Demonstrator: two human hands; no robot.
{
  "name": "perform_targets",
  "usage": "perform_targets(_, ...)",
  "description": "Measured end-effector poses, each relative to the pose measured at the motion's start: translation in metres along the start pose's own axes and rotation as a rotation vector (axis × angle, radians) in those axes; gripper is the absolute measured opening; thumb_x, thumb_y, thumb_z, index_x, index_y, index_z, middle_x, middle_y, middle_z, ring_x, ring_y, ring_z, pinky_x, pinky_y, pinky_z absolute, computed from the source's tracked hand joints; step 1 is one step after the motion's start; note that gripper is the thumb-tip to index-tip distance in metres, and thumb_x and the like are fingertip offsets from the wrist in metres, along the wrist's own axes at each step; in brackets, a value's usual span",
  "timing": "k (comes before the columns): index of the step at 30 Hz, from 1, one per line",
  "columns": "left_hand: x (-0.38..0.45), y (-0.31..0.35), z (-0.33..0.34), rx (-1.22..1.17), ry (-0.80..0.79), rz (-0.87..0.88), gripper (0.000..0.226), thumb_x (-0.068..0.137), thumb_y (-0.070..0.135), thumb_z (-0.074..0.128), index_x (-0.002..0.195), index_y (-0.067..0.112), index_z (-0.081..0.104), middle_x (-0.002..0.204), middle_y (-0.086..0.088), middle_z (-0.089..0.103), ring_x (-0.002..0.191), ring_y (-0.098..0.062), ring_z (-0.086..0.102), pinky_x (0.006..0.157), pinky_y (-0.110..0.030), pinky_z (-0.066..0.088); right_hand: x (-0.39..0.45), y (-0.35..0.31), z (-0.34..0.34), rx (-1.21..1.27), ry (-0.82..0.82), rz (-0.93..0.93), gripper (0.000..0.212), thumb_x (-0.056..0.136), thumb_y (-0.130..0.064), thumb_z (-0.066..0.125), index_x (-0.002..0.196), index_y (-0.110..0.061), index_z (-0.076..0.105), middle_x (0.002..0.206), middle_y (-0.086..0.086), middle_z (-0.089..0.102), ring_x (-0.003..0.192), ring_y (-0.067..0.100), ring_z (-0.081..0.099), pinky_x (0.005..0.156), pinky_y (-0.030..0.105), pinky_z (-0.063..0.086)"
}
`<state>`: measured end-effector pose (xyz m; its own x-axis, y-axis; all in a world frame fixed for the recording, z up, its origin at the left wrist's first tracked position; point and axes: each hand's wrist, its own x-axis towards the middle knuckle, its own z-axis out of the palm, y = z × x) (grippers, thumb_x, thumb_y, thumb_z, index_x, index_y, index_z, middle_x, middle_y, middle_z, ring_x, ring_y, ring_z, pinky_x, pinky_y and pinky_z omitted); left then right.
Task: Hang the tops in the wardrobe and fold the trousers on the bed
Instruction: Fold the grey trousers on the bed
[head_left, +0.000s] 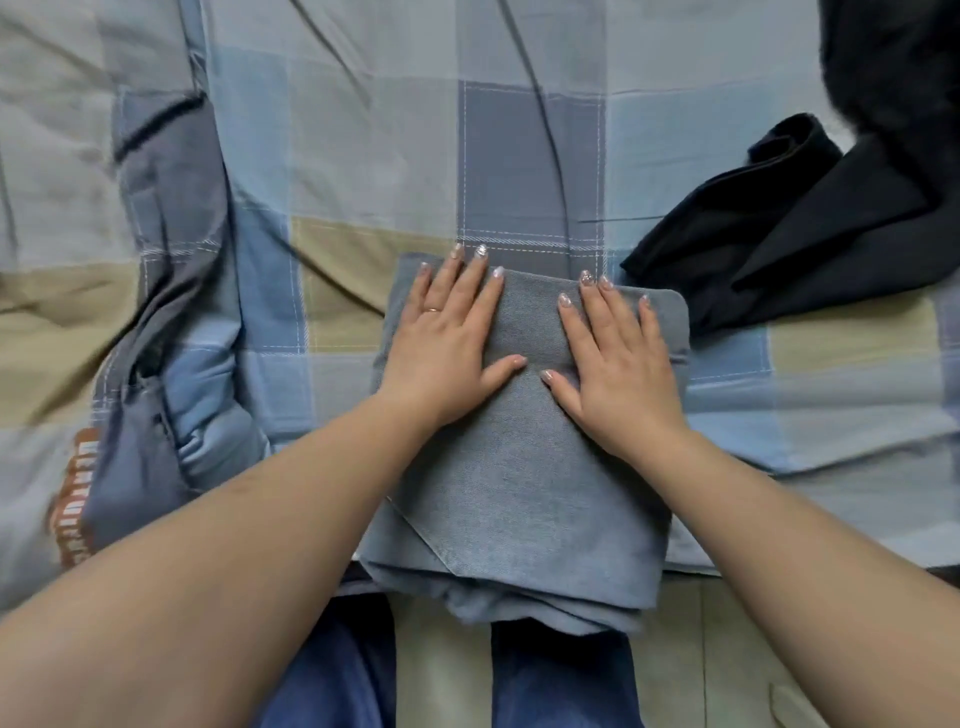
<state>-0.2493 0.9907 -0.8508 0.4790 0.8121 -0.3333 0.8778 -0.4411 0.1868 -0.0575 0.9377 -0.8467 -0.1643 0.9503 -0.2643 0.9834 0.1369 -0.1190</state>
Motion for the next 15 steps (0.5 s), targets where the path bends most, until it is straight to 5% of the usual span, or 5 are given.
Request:
perform_targets(4, 0.008, -0.011, 0.016, 0.060, -0.018, -0.124, 0.097, 0.076, 0.083, 0.021, 0.152, 0.022, 0.017, 0.160, -0.007, 0.017, 0.148, -0.025, 0.006, 0.117, -0.045, -0.006, 0.003, 0.026, 0.016, 0.027, -0.023, 0.114, 0.075, 0.087, -0.057, 0.042, 0.147, -0.014, 0.032, 0.155, 0.013, 0.026, 0.144, 0.029, 0.023, 0.115, 0.054, 0.013)
perform_targets(9, -0.013, -0.020, 0.013, -0.071, -0.016, -0.277, 0.091, 0.083, 0.072, 0.040, 0.152, 0.017, 0.020, 0.160, -0.010, 0.011, 0.148, -0.030, 0.005, 0.118, -0.049, 0.008, -0.029, 0.059, 0.012, 0.197, -0.151, 0.328, 0.083, 0.090, -0.058, 0.038, 0.152, -0.010, 0.011, 0.160, 0.011, 0.004, 0.147, 0.025, 0.005, 0.119, 0.045, 0.005)
perform_targets(12, -0.037, -0.006, 0.004, -0.103, -0.018, -0.365, 0.082, 0.090, 0.058, 0.045, 0.152, 0.013, 0.017, 0.160, -0.014, 0.003, 0.148, -0.032, 0.002, 0.116, -0.057, 0.006, -0.054, 0.051, 0.002, 0.201, -0.134, 0.357, 0.085, 0.090, -0.046, 0.051, 0.151, -0.006, 0.008, 0.160, 0.010, -0.002, 0.147, 0.023, -0.001, 0.118, 0.051, 0.000)
perform_targets(15, -0.067, 0.042, 0.003, -0.184, 0.049, -0.062, 0.075, 0.088, 0.045, 0.046, 0.148, 0.006, 0.025, 0.157, -0.018, 0.014, 0.146, -0.032, 0.010, 0.115, -0.058, 0.008, -0.080, 0.002, -0.002, 0.242, -0.025, 0.214, 0.087, 0.076, -0.033, 0.068, 0.147, -0.005, 0.025, 0.157, 0.014, 0.017, 0.145, 0.025, 0.013, 0.114, 0.058, 0.011)
